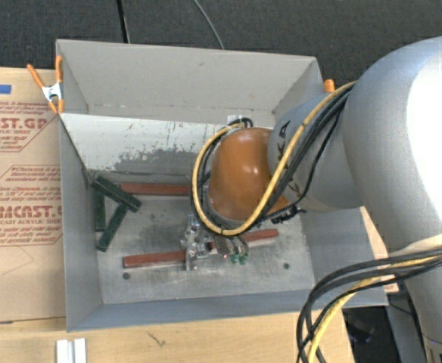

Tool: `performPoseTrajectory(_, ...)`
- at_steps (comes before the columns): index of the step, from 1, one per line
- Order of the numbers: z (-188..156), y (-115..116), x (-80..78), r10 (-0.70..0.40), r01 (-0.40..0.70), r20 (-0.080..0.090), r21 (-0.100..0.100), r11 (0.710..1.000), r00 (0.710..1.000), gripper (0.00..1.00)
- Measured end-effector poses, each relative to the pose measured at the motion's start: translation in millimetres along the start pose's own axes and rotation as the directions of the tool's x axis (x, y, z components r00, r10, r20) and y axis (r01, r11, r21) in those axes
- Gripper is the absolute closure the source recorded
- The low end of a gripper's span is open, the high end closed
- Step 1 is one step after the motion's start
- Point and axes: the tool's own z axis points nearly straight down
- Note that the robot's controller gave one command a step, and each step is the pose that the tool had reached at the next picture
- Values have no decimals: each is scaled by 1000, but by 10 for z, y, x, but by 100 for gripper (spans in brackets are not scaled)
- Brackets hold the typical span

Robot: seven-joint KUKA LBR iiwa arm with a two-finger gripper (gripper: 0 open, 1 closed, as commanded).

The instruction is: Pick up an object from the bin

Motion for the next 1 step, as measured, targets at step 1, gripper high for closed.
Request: performPoseTrajectory(1, 0, 0, 0, 0, 0, 0, 0, 1000, 1000, 100)
